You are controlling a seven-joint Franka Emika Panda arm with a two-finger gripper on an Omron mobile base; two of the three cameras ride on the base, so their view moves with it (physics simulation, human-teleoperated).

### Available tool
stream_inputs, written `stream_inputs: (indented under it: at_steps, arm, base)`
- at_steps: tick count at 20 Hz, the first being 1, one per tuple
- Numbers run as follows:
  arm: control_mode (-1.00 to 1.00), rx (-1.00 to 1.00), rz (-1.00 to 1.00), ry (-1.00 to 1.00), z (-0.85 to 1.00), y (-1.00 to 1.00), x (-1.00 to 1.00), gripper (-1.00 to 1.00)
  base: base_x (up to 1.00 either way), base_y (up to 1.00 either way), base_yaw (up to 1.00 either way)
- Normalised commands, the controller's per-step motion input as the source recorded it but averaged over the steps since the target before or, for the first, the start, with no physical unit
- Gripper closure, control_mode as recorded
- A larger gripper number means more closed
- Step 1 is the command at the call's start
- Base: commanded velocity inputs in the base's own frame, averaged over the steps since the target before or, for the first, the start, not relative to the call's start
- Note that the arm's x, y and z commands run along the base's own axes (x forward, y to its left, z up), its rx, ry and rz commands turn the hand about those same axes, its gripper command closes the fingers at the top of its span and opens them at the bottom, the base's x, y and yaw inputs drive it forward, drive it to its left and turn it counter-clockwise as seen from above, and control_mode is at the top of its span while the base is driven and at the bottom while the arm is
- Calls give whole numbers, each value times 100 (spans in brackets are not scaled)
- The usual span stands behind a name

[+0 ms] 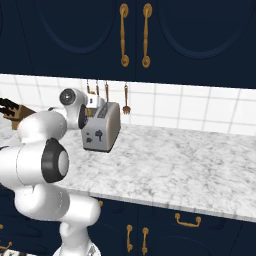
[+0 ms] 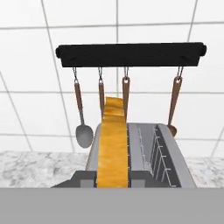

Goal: Start the toaster. Once the lever pops up, take the bread to the plate on the dining counter.

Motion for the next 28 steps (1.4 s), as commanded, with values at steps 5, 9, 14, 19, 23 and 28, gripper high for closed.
stream_inputs:
  at_steps: [5, 9, 14, 19, 23, 28]
  arm:
    - [-100, 1, 0, 0, 11, -8, -50, 100]
    - [-100, 5, 0, 0, 32, -19, -59, 100]
    - [-100, 5, 0, 0, 26, -19, -72, 100]
    - [-100, 2, -1, -2, 10, -14, -72, 100]
    - [-100, 0, -4, 2, 2, -6, -94, 100]
    - [-100, 0, -8, 15, 9, -4, -92, 100]
  base:
    - [0, 0, 0]
    - [0, 0, 0]
    - [0, 0, 0]
    - [0, 0, 0]
    - [0, 0, 0]
    - [0, 0, 0]
